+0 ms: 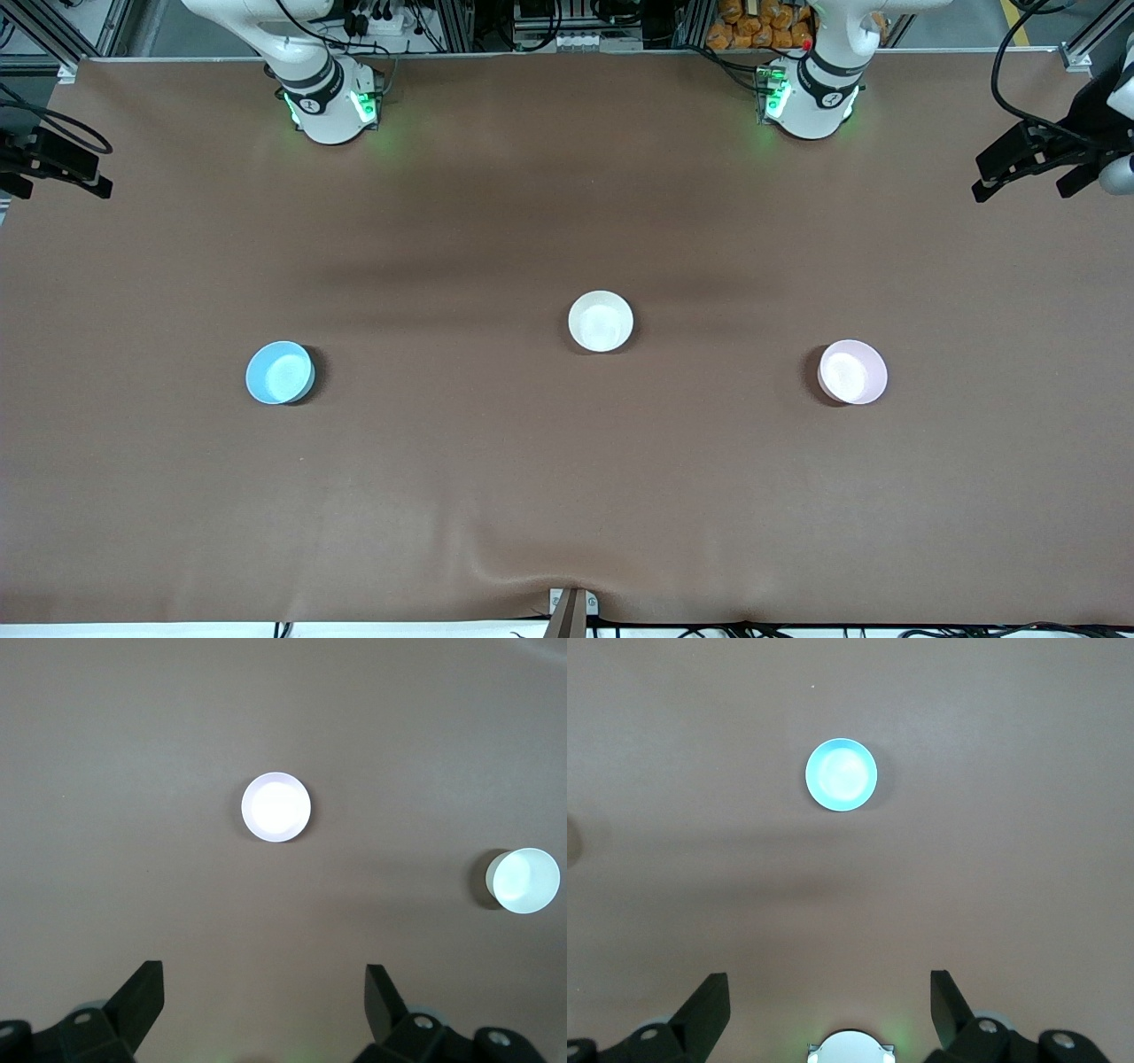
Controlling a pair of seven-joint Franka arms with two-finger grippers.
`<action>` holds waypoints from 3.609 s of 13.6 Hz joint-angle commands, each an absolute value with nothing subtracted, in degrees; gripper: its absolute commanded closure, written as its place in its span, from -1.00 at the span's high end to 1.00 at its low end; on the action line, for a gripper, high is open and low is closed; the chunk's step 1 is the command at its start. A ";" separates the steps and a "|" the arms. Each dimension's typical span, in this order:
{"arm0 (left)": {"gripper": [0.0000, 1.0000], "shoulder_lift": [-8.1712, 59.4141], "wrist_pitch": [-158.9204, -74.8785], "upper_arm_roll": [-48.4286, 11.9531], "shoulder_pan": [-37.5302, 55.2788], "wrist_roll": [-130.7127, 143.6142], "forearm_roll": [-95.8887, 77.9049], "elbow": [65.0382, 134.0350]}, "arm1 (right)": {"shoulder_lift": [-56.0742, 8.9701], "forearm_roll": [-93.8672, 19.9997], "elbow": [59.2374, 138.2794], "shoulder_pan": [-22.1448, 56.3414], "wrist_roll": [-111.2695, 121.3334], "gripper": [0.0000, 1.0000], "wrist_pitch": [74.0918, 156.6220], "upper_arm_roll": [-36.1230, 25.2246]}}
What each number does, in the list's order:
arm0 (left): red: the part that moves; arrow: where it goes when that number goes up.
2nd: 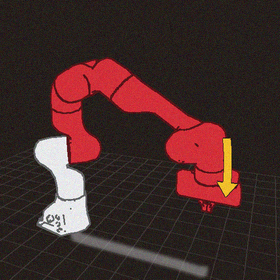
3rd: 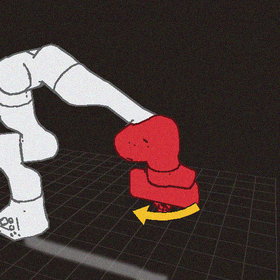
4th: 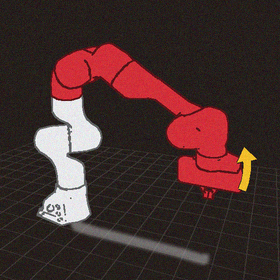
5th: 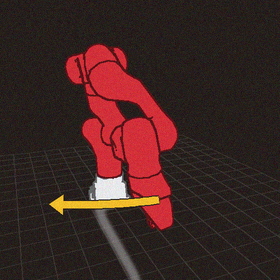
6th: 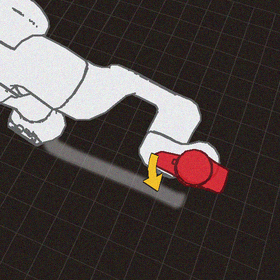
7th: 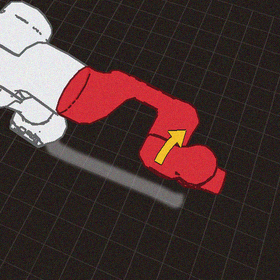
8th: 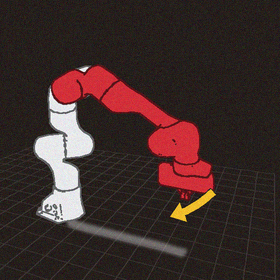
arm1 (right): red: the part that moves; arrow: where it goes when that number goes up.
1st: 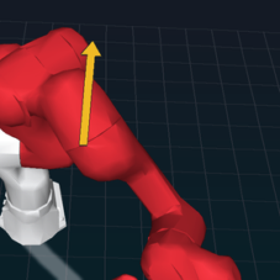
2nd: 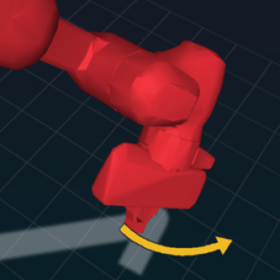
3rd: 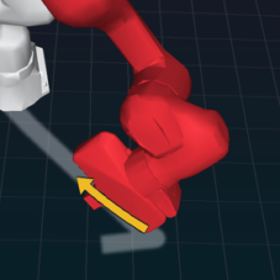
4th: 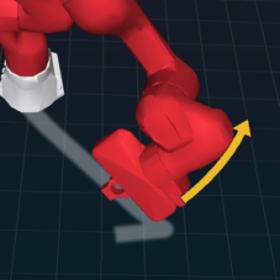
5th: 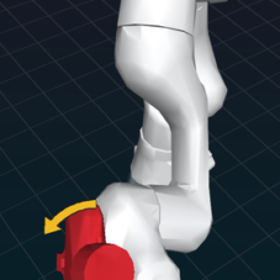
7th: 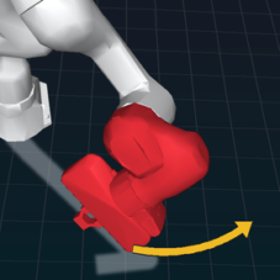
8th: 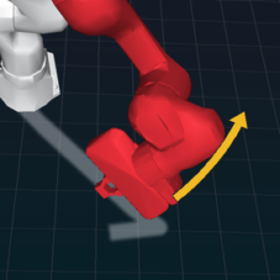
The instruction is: Stack pink and blue bowls on white bowl
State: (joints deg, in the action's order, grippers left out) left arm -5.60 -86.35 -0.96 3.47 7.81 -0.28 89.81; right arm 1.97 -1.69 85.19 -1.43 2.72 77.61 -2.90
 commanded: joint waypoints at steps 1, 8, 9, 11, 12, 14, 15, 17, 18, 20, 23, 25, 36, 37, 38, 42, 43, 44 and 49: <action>1.00 -5.01 -83.77 -0.88 3.08 6.68 -0.35 88.16 | 1.76 -2.11 84.11 -0.88 1.93 1.00 76.81 -2.73; 1.00 -3.69 -82.27 -0.88 1.76 7.65 -0.53 88.33 | 1.76 -2.20 84.29 -0.79 1.93 1.00 76.64 -2.72; 1.00 -3.43 -82.27 -0.97 1.58 7.39 -0.53 88.24 | 1.76 -2.20 84.29 -0.79 1.93 1.00 76.64 -2.72; 1.00 -3.16 -82.79 -0.97 1.67 6.68 -0.53 88.07 | 1.76 -2.20 84.29 -0.79 1.93 1.00 76.20 -2.64; 1.00 -3.08 -83.14 -0.97 1.67 6.68 -0.70 88.15 | 1.76 -2.20 84.29 -0.79 1.93 1.00 76.20 -2.64; 1.00 -3.16 -83.23 -0.97 1.58 6.59 -0.62 88.16 | 1.76 -2.20 84.29 -0.70 1.93 1.00 76.03 -2.64; 1.00 -3.16 -83.41 -0.97 1.58 6.50 -0.35 88.07 | 1.76 -2.20 84.29 -0.70 1.93 1.00 76.03 -2.64; 1.00 -3.16 -84.90 -1.23 1.84 6.42 0.44 88.07 | 1.76 -2.20 84.37 -0.70 1.93 1.00 76.03 -2.64; 1.00 -3.16 -84.99 -1.32 1.85 6.42 0.44 87.98 | 1.76 -2.20 84.37 -0.79 1.93 1.00 76.03 -2.64; 1.00 -3.25 -85.34 -1.41 1.76 6.33 0.44 87.89 | 1.76 -2.20 84.38 -0.70 1.93 1.00 76.03 -2.64; 1.00 -3.25 -85.43 -1.32 1.76 5.89 0.53 87.63 | 1.76 -2.20 84.38 -0.70 1.93 1.00 76.03 -2.64; 1.00 -3.16 -85.52 -1.41 1.67 5.89 0.44 87.98 | 1.76 -2.20 84.46 -0.70 1.93 1.00 76.03 -2.64; 1.00 -2.12 -87.62 -1.23 1.41 5.63 0.26 88.15 | 1.76 -2.20 84.55 -0.79 1.93 1.00 75.76 -2.64; 1.00 -0.98 -87.71 -1.14 1.41 5.54 0.35 88.33 | 1.76 -2.20 84.55 -0.79 1.93 1.00 75.76 -2.72; 1.00 0.25 -87.80 -0.88 1.32 5.45 0.44 88.42 | 1.76 -2.20 84.55 -0.79 1.93 1.00 75.67 -2.64; 1.00 3.69 -97.25 -0.97 -0.97 5.27 0.26 95.58 | 1.76 -2.20 84.55 -0.79 1.93 1.00 75.76 -2.64; 1.00 3.69 -102.34 -0.97 -1.05 5.27 0.26 99.28 | 1.76 -2.20 84.55 -0.79 1.93 1.00 75.76 -2.64; 1.00 3.87 -107.26 -0.97 -1.32 5.27 0.26 102.45 | 1.76 -2.20 84.55 -0.79 1.93 1.00 75.76 -2.64; 1.00 9.83 -116.80 -1.14 -2.37 3.87 -0.53 106.78 | 1.76 -2.20 84.46 -0.70 1.93 1.00 75.85 -2.64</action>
